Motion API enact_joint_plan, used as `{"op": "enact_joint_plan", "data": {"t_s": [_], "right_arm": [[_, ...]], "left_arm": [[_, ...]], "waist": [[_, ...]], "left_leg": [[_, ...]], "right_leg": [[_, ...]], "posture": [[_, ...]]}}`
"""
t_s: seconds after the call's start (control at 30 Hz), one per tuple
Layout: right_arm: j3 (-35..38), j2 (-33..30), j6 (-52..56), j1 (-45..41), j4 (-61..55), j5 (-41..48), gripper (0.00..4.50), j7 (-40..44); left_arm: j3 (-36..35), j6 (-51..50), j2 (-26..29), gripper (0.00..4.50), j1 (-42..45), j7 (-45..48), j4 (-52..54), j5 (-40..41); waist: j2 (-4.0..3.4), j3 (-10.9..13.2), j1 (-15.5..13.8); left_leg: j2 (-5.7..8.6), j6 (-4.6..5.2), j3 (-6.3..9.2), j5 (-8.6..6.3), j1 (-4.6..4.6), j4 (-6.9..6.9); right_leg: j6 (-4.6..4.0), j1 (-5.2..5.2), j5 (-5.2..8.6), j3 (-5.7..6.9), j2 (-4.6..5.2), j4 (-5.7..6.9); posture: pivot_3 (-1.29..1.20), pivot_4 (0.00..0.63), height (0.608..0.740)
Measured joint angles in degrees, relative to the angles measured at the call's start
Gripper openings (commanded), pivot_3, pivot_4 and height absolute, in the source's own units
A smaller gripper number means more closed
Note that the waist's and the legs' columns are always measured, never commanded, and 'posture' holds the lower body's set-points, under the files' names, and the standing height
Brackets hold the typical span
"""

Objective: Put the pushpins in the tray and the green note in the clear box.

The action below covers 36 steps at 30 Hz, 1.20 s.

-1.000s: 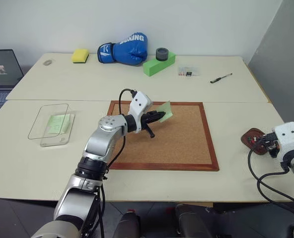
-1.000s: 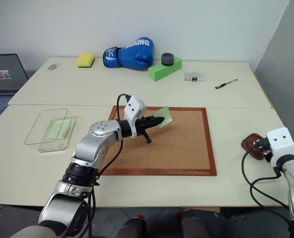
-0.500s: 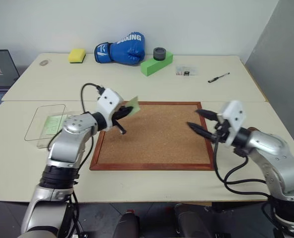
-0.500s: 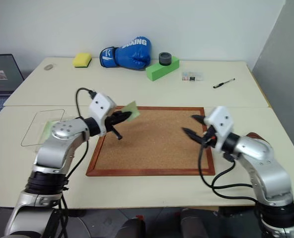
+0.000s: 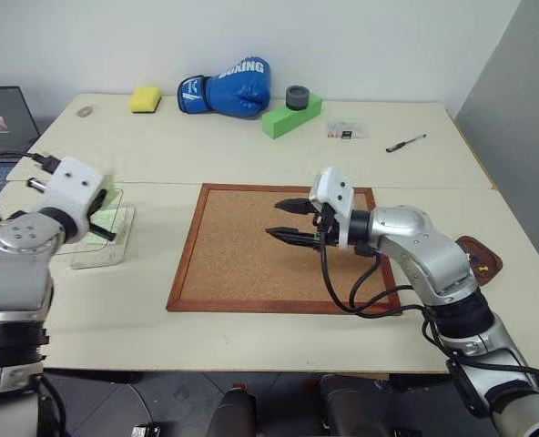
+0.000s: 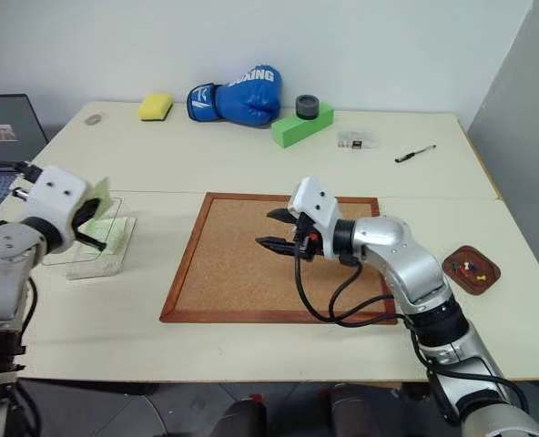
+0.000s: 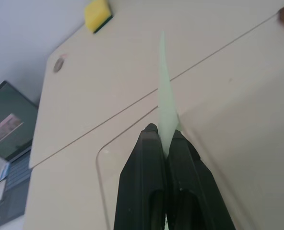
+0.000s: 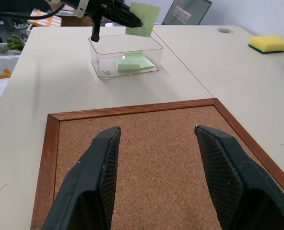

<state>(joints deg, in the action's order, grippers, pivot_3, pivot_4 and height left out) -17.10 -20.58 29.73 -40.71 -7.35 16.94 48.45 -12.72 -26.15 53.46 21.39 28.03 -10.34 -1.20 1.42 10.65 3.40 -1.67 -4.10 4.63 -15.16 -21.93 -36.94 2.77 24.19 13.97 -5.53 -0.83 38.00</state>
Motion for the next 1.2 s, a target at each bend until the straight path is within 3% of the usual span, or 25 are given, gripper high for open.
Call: {"op": "enact_joint_plan", "data": {"t_s": [0.23, 0.73, 0.83, 1.0, 1.03, 1.2], "right_arm": [[-1.1, 2.0, -3.2, -1.1, 3.0, -2.2, 2.59, 0.2], [-1.1, 3.0, -4.7, -2.2, 4.9, -2.9, 2.68, 0.4], [-0.9, 3.2, -5.4, -2.9, 4.9, -3.0, 2.68, 0.2], [-0.2, 3.7, -5.4, -2.6, 4.5, -2.8, 2.68, -0.7], [2.1, 3.4, -4.8, -0.1, 1.2, -2.2, 2.68, -2.3], [5.9, 1.3, -1.9, 7.0, -7.0, -0.6, 2.68, -5.3]], "left_arm": [[-0.1, 1.4, -1.3, 0.00, 0.2, -1.3, -4.3, -0.1], [-1.7, -2.5, -3.2, 2.91, -1.4, -2.7, -2.8, 2.1], [-3.4, -3.9, -5.9, 3.47, -1.5, -0.9, 0.6, 6.1], [-3.2, -6.9, -9.9, 3.47, -1.6, 4.2, 7.2, 13.0], [-3.4, -7.2, -13.6, 3.47, -1.7, 3.8, 11.2, 15.2], [0.1, -8.4, -15.6, 3.47, -1.2, 3.9, 16.5, 16.3]], "waist": [[0.01, 0.0, -0.3], [0.01, 0.0, -0.1], [0.02, 0.0, -0.1], [0.03, 0.0, -0.2], [0.04, 0.0, -0.6], [0.05, 0.0, -0.4]], "left_leg": [[0.00, 0.00, 0.00, 0.00, -0.02, -0.06], [-0.01, 0.00, 0.01, 0.00, 0.00, -0.04], [-0.01, 0.00, 0.01, 0.00, 0.00, -0.04], [0.01, -0.01, 0.01, 0.00, -0.02, -0.06], [0.02, -0.01, 0.04, 0.00, -0.04, -0.06], [0.03, -0.01, 0.01, 0.00, -0.04, -0.04]], "right_leg": [[0.00, -0.02, -0.01, 0.02, 0.01, 0.02], [-0.01, 0.00, -0.01, 0.01, 0.00, 0.08], [-0.02, -0.02, -0.01, 0.03, 0.01, 0.08], [-0.26, -0.03, -0.17, 0.01, 0.03, 0.06], [-0.27, -0.05, -0.17, 0.04, 0.06, 0.07], [-0.25, -0.03, -0.16, 0.00, 0.05, 0.05]], "posture": [[0.00, 0.150, 0.740], [0.00, 0.150, 0.740], [0.00, 0.150, 0.740], [0.00, 0.150, 0.740], [0.00, 0.150, 0.740], [0.00, 0.150, 0.740]]}}
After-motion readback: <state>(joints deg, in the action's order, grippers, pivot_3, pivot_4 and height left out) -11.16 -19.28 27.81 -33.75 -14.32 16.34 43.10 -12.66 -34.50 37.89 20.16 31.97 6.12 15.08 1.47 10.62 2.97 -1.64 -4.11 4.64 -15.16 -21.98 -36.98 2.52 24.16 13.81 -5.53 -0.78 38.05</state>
